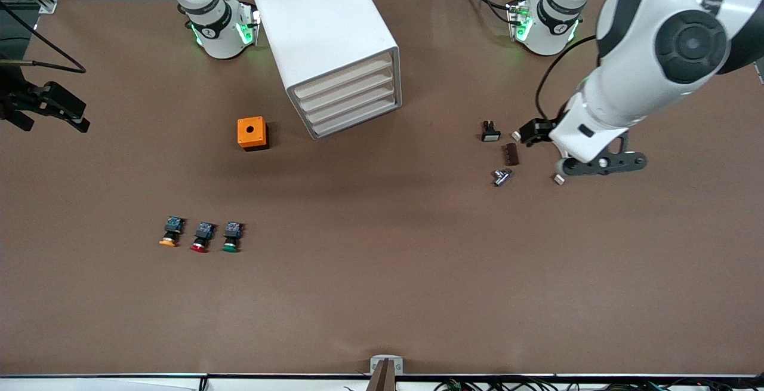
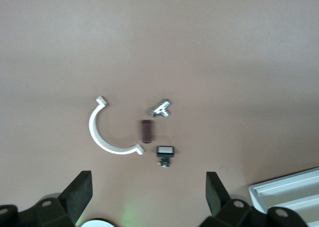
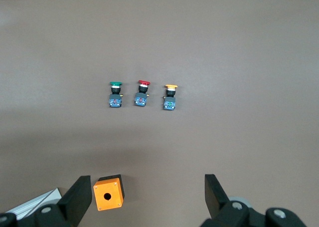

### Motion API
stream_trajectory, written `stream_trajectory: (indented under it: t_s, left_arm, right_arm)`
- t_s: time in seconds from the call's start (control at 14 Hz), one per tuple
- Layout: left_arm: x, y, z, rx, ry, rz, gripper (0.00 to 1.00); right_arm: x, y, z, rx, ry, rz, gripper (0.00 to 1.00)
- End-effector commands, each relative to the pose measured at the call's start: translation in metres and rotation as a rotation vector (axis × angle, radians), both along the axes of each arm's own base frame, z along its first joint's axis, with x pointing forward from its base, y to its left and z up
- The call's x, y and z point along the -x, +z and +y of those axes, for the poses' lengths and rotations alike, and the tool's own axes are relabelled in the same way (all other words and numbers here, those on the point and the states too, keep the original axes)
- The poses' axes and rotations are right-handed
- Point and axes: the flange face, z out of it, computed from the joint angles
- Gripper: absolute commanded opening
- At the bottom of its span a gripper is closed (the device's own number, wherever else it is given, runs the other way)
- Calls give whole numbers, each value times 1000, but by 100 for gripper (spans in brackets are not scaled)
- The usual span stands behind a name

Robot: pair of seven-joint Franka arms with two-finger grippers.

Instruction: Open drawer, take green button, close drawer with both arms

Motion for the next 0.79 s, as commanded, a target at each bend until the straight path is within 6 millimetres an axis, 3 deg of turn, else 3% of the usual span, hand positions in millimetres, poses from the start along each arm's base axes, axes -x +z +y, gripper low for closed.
stream_trajectory:
  t_s: [0.0, 0.29, 0.43, 0.72]
  left_arm:
    - [11, 15, 45, 6, -35, -6, 100]
    - [5, 23, 94, 1, -37, -20, 100]
    - [1, 23, 109, 14, -35, -25, 100]
    - [-8, 20, 107, 14, -69, -62, 100]
  right_arm:
    - [1, 7, 2, 18, 16, -4, 100]
    - [1, 7, 3, 19, 21, -7, 100]
    - [1, 7, 3, 21, 19, -11, 100]
    - [0, 7, 3, 21, 19, -14, 100]
